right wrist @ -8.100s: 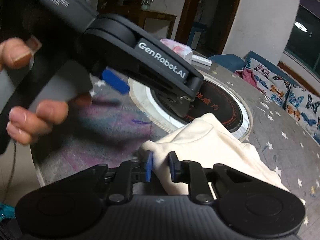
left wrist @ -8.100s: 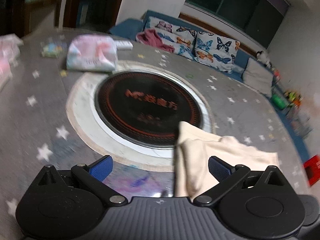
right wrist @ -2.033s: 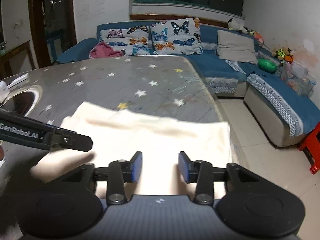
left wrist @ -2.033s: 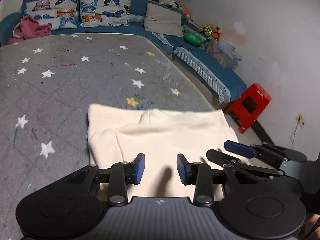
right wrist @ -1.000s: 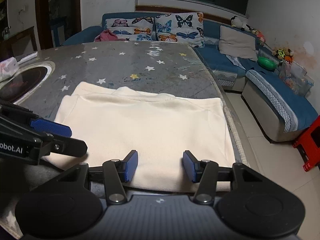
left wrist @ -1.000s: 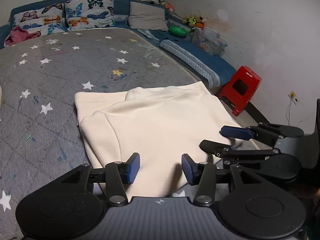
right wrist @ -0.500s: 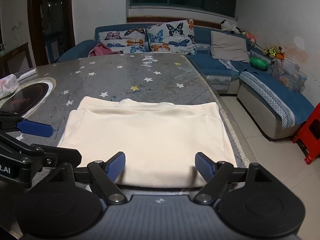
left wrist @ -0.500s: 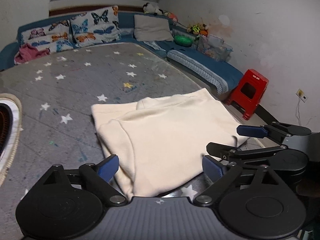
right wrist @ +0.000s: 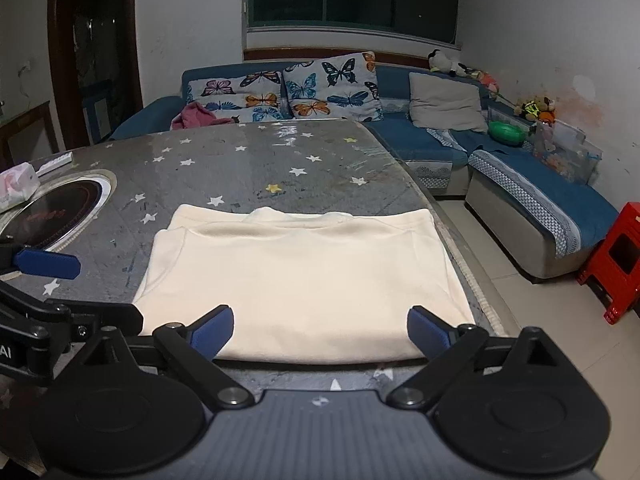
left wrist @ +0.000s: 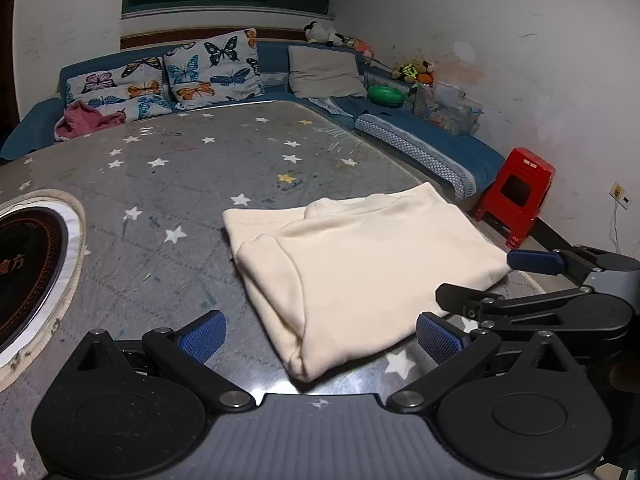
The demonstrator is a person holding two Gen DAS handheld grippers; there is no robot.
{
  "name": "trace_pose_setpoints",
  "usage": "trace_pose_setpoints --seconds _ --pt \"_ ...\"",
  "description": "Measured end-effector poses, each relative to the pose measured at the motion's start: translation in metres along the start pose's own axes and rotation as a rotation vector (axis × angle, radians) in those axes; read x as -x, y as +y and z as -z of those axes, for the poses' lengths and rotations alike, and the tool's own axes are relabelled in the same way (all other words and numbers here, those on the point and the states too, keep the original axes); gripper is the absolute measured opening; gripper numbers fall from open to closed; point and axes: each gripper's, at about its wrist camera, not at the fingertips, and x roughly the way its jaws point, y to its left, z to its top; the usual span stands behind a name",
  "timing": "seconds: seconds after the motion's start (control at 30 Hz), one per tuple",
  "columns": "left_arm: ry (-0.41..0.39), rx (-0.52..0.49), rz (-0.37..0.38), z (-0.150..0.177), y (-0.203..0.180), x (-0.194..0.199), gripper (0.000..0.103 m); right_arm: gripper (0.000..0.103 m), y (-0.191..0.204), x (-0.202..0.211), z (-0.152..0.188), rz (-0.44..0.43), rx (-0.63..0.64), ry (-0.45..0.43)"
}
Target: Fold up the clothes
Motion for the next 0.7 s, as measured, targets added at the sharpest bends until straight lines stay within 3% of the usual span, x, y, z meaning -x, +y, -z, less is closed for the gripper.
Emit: trace_pose_setpoints --seconds 0.27,0.7 --pt "-0.002 0.004 -0.041 0.007 0.002 0.009 0.103 0.103 0.009 0.01 0.006 0.006 0.001 -0.02" --pt "0.002 0.01 -0.107 0.015 0.004 0.018 0.103 0.103 0.015 0.019 0.014 -0.008 -0.033 -0.031"
